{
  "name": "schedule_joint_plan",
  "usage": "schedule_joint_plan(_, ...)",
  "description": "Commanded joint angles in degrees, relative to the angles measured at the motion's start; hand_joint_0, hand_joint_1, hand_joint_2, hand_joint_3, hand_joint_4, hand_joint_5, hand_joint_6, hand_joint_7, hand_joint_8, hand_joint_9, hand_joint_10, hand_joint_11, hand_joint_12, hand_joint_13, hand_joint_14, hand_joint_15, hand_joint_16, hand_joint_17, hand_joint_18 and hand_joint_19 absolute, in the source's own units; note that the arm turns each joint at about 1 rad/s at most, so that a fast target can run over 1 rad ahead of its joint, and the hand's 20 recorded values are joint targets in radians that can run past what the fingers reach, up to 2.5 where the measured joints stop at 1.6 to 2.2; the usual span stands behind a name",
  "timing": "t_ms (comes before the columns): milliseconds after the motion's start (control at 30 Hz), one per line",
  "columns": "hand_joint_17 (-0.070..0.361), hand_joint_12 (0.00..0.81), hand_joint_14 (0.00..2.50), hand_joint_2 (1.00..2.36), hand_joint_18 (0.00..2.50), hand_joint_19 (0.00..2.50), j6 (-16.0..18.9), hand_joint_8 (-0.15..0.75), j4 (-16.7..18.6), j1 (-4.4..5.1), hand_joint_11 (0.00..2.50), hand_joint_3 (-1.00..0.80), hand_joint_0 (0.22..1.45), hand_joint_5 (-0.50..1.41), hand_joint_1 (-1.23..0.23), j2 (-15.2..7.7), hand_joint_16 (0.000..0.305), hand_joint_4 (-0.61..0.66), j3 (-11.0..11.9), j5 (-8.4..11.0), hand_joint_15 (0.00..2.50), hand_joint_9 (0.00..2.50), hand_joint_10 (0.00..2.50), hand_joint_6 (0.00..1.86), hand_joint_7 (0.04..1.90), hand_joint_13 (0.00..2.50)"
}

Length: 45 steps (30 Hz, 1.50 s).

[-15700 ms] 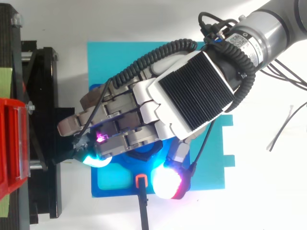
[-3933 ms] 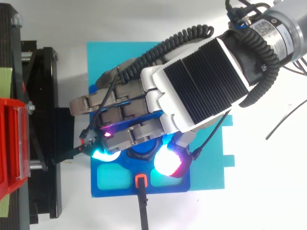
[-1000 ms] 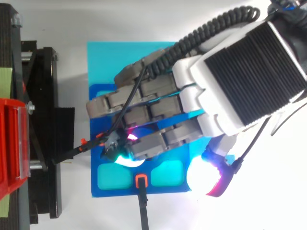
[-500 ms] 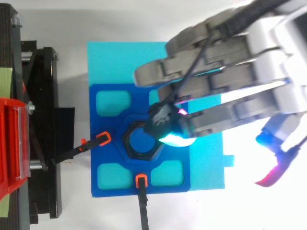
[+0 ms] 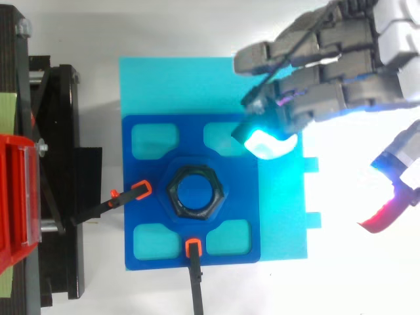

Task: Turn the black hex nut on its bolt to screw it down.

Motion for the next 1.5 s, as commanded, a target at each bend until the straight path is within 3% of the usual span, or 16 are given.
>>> schedule_joint_plan(0, 0.12, 0.333, 0.0, 1.0, 0.52, 0.56, 16.94, 0.284, -0.19, 0.53, 0.3, -0.5, 0.52, -0.19, -0.51, -0.03, 0.053, 0.18, -0.07, 7.6, 0.12, 0.59, 0.01, 0.5, 0.76, 0.35)
schedule_joint_plan(33, 0.119, 0.332, 0.01, 1.0, 0.5, 0.56, 20.37, 0.283, -0.63, 0.62, 0.26, -0.5, 0.52, -0.2, -0.51, 0.06, 0.053, 0.17, -0.07, 9.27, 0.12, 0.57, 0.01, 0.5, 0.73, 0.34)
schedule_joint_plan(67, 0.12, 0.331, 0.0, 1.0, 0.5, 0.56, 20.37, 0.282, -0.63, 0.62, 0.24, -0.5, 0.52, -0.21, -0.51, 0.06, 0.053, 0.17, -0.07, 9.27, 0.1, 0.56, 0.01, 0.5, 0.73, 0.32)
schedule_joint_plan(333, 0.117, 0.319, 0.0, 1.0, 0.26, 0.48, 33.99, 0.246, -4.58, 1.15, 0.0, -0.5, 0.51, -0.28, -0.51, -0.03, 0.052, 0.06, -0.07, 14.19, 0.0, 0.25, 0.0, 0.5, 0.6, 0.1)
schedule_joint_plan(433, 0.113, 0.308, 0.0, 1.0, 0.04, 0.52, 36.01, 0.22, -5.64, 1.15, 0.0, -0.5, 0.51, -0.3, -0.44, 0.06, 0.05, 0.01, -0.07, 14.28, 0.03, 0.08, 0.0, 0.5, 0.62, 0.0)
schedule_joint_plan(733, 0.136, 0.339, 0.0, 1.0, 0.03, 0.5, 36.28, 0.27, -6.87, 1.15, 0.0, -0.5, 0.49, -0.3, -0.35, -0.03, 0.06, 0.02, -0.07, 14.28, 0.04, 0.04, 0.0, 0.5, 0.62, 0.0)
schedule_joint_plan(1167, 0.125, 0.322, 0.0, 1.0, 0.0, 0.51, 36.28, 0.253, -6.87, 1.06, 0.0, -0.5, 0.48, -0.3, -0.39, 0.06, 0.056, 0.0, -0.07, 14.37, 0.05, 0.0, 0.0, 0.5, 0.63, 0.0)
schedule_joint_plan(1300, 0.157, 0.373, 0.0, 1.0, 0.0, 0.5, 36.28, 0.337, -6.87, 1.15, 0.0, -0.5, 0.49, -0.3, -0.41, -0.03, 0.07, 0.05, -0.07, 14.37, 0.06, 0.0, 0.0, 0.5, 0.66, 0.0)
schedule_joint_plan(1367, 0.162, 0.381, 0.0, 1.1, 0.0, 0.52, 36.28, 0.355, -6.87, 1.15, 0.0, -0.5, 0.46, -0.3, -0.42, 0.06, 0.072, 0.06, -0.07, 14.37, 0.06, 0.0, 0.0, 0.5, 0.66, 0.0)
schedule_joint_plan(1467, 0.162, 0.384, 0.0, 1.01, 0.0, 0.51, 36.28, 0.362, -6.87, 1.15, 0.0, -0.5, 0.47, -0.3, -0.4, 0.06, 0.072, 0.06, -0.07, 14.37, 0.07, 0.0, 0.0, 0.5, 0.67, 0.0)
